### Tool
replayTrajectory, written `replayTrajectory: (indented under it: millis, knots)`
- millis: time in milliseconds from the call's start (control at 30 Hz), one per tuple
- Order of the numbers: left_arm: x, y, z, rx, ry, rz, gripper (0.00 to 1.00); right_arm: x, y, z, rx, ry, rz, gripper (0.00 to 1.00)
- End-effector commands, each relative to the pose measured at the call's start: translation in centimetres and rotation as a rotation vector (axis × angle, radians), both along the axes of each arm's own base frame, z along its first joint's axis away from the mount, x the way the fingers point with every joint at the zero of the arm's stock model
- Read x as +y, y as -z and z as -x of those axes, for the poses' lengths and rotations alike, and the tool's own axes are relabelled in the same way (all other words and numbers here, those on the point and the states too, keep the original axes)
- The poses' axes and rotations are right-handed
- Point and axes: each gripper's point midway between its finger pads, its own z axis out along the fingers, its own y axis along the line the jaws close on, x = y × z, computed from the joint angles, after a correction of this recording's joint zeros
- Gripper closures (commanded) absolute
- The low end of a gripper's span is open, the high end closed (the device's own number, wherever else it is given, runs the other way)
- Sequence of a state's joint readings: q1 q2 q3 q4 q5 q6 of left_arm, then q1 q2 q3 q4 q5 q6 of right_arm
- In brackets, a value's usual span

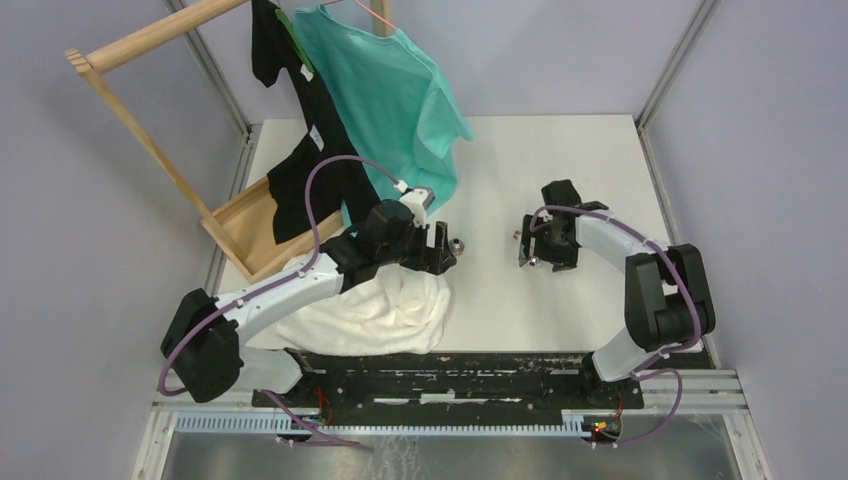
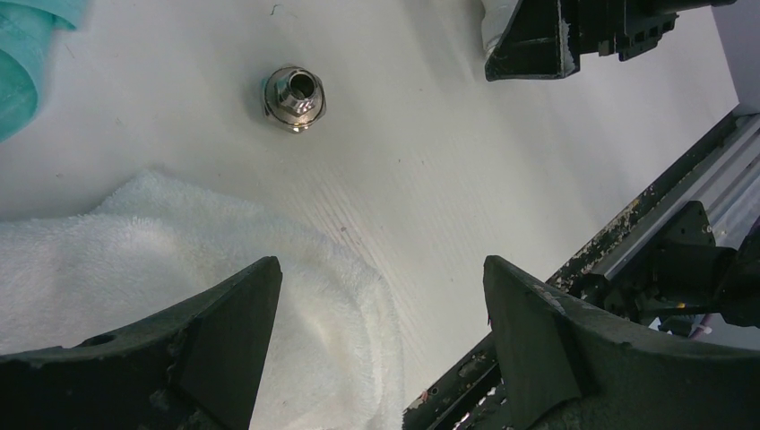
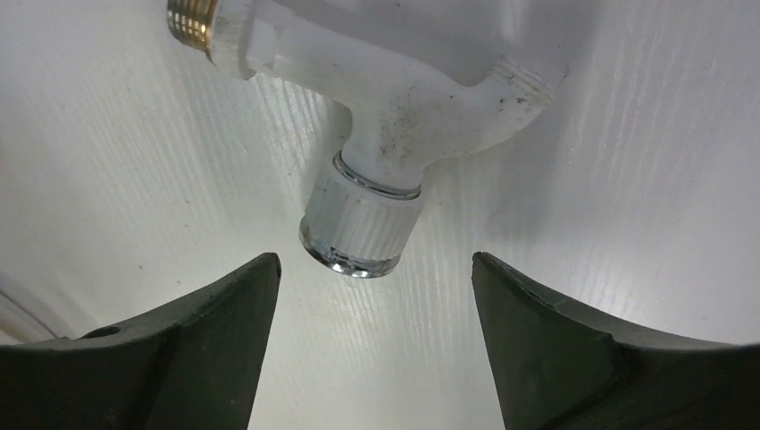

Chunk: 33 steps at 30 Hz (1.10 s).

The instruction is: Install the water faucets

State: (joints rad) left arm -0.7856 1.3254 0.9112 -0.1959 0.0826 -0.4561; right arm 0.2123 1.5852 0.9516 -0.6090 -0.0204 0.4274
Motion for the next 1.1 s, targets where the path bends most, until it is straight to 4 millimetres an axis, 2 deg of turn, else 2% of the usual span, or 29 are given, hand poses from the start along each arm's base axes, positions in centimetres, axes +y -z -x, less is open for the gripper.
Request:
replayTrajectory:
  millis: [0, 200, 400, 500, 600, 633, 733, 800, 867, 1067]
  knots:
    - [-1.1, -1.8, -0.4, -0.023, 0.008, 0.068, 0.11, -0.6, -0.1, -1.5, -0.021, 0.101, 0.031, 0.16]
    - [-1.7, -2.9, 0.0, -0.021, 0.028, 0.117, 0.11, -0.1, 0.2, -2.6, -0.06, 0.238, 0.05, 0.24]
    - [-1.5, -3.7, -0.2, -0.008, -0.008, 0.126, 0.1, 0.6, 1.1, -3.0, -0.048, 0.287, 0.073, 0.3]
    - [-1.5, -3.0, 0.6, -0.013, 0.048, 0.117, 0.1, 1.3, 1.5, -3.4, -0.029, 0.284, 0.047, 0.41]
    - [-0.6, -2.5, 0.2, -0.029, 0.011, 0.078, 0.1, 1.7, 1.3, -3.8, -0.039, 0.277, 0.03, 0.58]
    - [-0.1, -2.4, 0.1, -0.026, -0.007, 0.051, 0.09, 1.8, 1.1, -3.9, -0.044, 0.264, 0.024, 0.66]
    - [0.4, -2.4, 0.0, -0.034, 0.007, -0.011, 0.09, 2.0, -0.6, -3.7, -0.077, 0.228, 0.003, 0.88]
    - [0.3, -2.4, 0.0, -0.025, 0.019, -0.018, 0.09, 1.8, -2.1, -3.1, -0.117, 0.204, -0.005, 0.99]
    - [0.0, -3.1, -0.2, -0.034, 0.014, 0.0, 0.0, 1.7, -4.1, -2.4, -0.166, 0.174, -0.026, 1.0]
    - [-1.0, -9.9, -2.3, -0.114, 0.033, 0.143, 0.01, 3.8, -12.3, -1.0, -0.425, 0.041, -0.223, 0.99]
